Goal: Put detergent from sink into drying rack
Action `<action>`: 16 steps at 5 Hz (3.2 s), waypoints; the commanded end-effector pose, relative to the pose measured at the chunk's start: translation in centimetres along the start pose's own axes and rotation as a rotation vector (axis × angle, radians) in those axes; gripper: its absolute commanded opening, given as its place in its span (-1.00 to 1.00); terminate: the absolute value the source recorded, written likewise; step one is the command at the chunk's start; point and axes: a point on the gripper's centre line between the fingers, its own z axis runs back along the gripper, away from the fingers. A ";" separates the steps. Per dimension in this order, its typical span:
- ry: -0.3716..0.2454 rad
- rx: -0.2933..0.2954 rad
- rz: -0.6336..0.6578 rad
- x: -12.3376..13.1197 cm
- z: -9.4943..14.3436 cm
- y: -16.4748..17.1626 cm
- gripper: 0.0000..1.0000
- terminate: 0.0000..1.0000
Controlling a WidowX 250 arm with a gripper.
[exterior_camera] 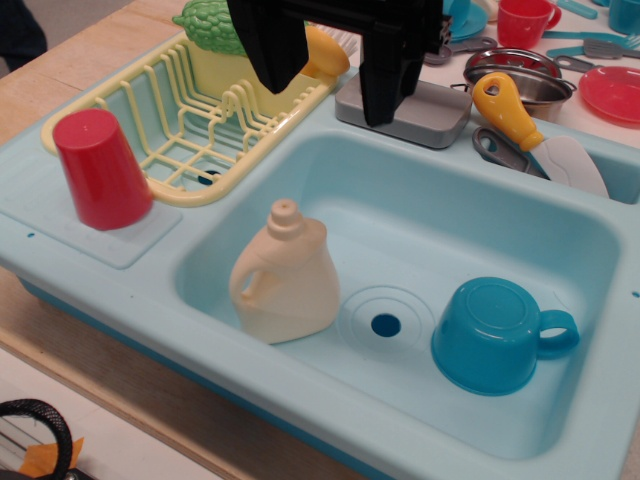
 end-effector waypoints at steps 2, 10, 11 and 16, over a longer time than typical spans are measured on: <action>-0.024 0.006 -0.155 -1.2 -1.2 -0.7 1.00 -1.00; -0.055 -0.079 -0.415 -0.8 -3.5 3.8 -1.00 -1.00; 0.002 -0.041 -0.489 2.4 1.0 7.2 -1.00 -1.00; 0.009 -0.150 -0.502 4.6 3.9 14.3 1.00 -1.00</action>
